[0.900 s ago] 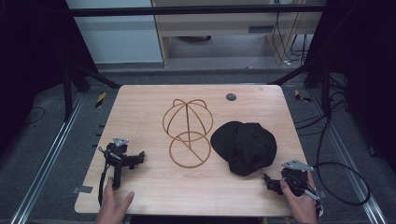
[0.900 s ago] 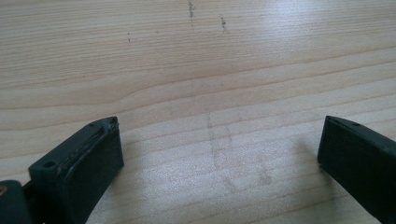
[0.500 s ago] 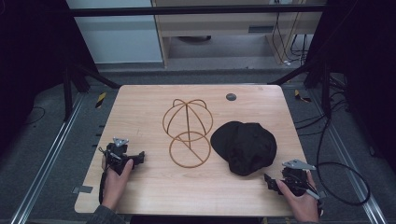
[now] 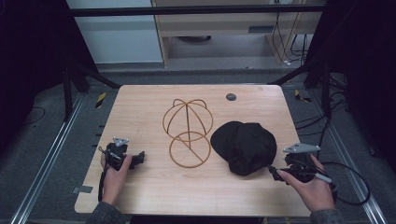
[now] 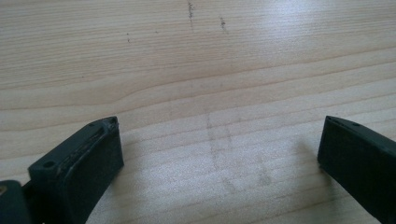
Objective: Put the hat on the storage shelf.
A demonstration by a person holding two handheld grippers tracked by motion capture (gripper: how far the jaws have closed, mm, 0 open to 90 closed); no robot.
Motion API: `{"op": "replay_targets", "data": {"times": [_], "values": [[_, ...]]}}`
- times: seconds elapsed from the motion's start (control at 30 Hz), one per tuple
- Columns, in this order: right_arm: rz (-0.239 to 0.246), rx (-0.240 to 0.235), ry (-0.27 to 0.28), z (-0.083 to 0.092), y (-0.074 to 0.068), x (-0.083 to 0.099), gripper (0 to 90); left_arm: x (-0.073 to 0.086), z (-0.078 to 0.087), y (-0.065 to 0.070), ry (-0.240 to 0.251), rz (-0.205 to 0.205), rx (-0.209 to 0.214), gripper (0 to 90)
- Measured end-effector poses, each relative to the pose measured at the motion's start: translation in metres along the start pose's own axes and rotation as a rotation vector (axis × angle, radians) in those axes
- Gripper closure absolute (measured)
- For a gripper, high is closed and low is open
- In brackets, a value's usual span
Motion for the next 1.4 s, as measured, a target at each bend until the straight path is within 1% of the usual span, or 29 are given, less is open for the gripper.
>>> {"op": "replay_targets", "data": {"times": [0.07, 0.1, 0.13, 0.2, 0.33, 0.37, 0.4, 0.43, 0.5, 0.53, 0.57, 0.63, 0.67, 0.83, 0.87, 0.9, 0.93, 0.97, 1.03, 1.1, 1.13, 1.17, 1.2, 1.23, 1.27, 1.3, 1.33, 1.37, 1.4], "values": [[0.002, -0.015, -0.005, 0.004, -0.002, -0.009, 15.0, 0.000, 0.000, 0.000, 0.000, 0.000, 0.000, 0.0], [0.002, -0.015, -0.005, 0.004, -0.002, -0.009, 15.0, 0.000, 0.000, 0.000, 0.000, 0.000, 0.000, 0.0], [0.017, -0.020, -0.022, 0.007, -0.003, -0.018, 15.6, 0.000, 0.000, 0.000, 0.001, 0.001, 0.001, 0.0], [0.022, -0.019, -0.028, 0.008, -0.004, -0.020, 16.0, 0.000, 0.000, 0.000, 0.002, 0.001, 0.001, 0.0], [0.039, -0.035, -0.053, 0.012, -0.009, -0.039, 16.6, 0.000, 0.000, 0.000, 0.002, 0.002, 0.001, 0.0], [0.051, -0.039, -0.059, 0.012, -0.011, -0.046, 17.1, 0.000, 0.000, 0.000, 0.001, 0.001, 0.000, 0.0], [0.051, -0.039, -0.059, 0.012, -0.011, -0.046, 17.1, 0.000, 0.000, 0.000, 0.001, 0.001, 0.000, 0.0], [0.067, -0.046, -0.067, 0.012, -0.014, -0.056, 17.7, 0.000, 0.000, 0.000, 0.001, 0.000, 0.000, 0.0], [0.075, -0.057, -0.064, 0.011, -0.016, -0.065, 18.4, 0.000, 0.000, 0.000, 0.001, 0.001, 0.000, 0.0], [0.075, -0.057, -0.064, 0.011, -0.016, -0.065, 18.4, 0.000, 0.000, 0.000, 0.001, 0.001, 0.000, 0.0], [0.085, -0.049, -0.073, 0.010, -0.018, -0.075, 19.1, 0.000, 0.000, 0.000, 0.001, 0.001, 0.000, 0.0], [0.089, -0.049, -0.071, 0.009, -0.018, -0.078, 19.0, 0.000, 0.000, 0.000, 0.001, 0.001, -0.001, 0.0], [0.087, -0.065, -0.071, 0.006, -0.021, -0.084, 19.0, 0.000, 0.000, 0.000, 0.001, 0.001, -0.001, 0.0], [0.081, -0.064, -0.089, -0.004, -0.020, -0.088, 20.2, 0.000, 0.000, 0.000, 0.001, 0.001, -0.001, 0.0], [0.069, -0.062, -0.094, -0.008, -0.019, -0.088, 20.1, 0.000, 0.000, 0.000, 0.001, 0.001, -0.001, 0.0], [0.049, -0.077, -0.099, -0.014, -0.017, -0.087, 18.5, 0.000, 0.000, 0.000, 0.001, 0.001, -0.001, 0.0], [0.049, -0.077, -0.099, -0.014, -0.017, -0.087, 18.5, 0.000, 0.000, 0.000, 0.001, 0.001, -0.001, 0.0], [0.037, -0.083, -0.101, -0.016, -0.017, -0.088, 17.9, 0.000, 0.000, 0.001, 0.002, 0.004, -0.001, 0.0], [0.030, -0.083, -0.120, -0.022, -0.014, -0.088, 16.7, 0.000, 0.000, 0.001, 0.004, 0.004, -0.002, 0.0], [0.019, -0.078, -0.128, -0.027, -0.012, -0.089, 18.1, 0.000, 0.000, 0.001, 0.001, 0.001, -0.004, 0.0], [0.017, -0.079, -0.142, -0.032, -0.010, -0.089, 19.3, 0.000, 0.000, 0.002, 0.001, 0.000, -0.003, 0.0], [0.017, -0.079, -0.142, -0.032, -0.010, -0.089, 19.3, 0.000, 0.000, 0.002, 0.001, 0.000, -0.003, 0.0], [0.010, -0.077, -0.152, -0.035, -0.009, -0.089, 21.8, 0.000, 0.000, 0.002, 0.001, 0.000, -0.002, 0.0], [0.011, -0.084, -0.161, -0.039, -0.008, -0.087, 26.6, 0.000, 0.000, 0.003, 0.003, 0.000, 0.001, 0.0], [0.011, -0.084, -0.161, -0.039, -0.008, -0.087, 26.6, 0.000, 0.000, 0.003, 0.003, 0.000, 0.001, 0.0], [0.004, -0.102, -0.171, -0.043, -0.007, -0.086, 33.4, 0.000, 0.000, 0.003, 0.002, -0.002, 0.003, 0.0], [0.004, -0.102, -0.171, -0.043, -0.007, -0.086, 33.4, 0.000, 0.000, 0.003, 0.002, -0.002, 0.003, 0.0], [-0.002, -0.120, -0.172, -0.046, -0.007, -0.085, 39.4, 0.000, 0.000, 0.004, 0.003, -0.004, 0.004, 0.0], [-0.002, -0.120, -0.172, -0.046, -0.007, -0.085, 39.4, 0.000, 0.000, 0.004, 0.003, -0.005, 0.004, 0.0]]}}
Point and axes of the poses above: each handheld gripper's, and its own axes: z roughly backward along the jaws, x roughly out of its underside, y roughly to its right, the point moved 7 cm from there along -z, roughly forward along the jaws, and after that the axes turned 9 degrees about -x, right-handed, at the moved point
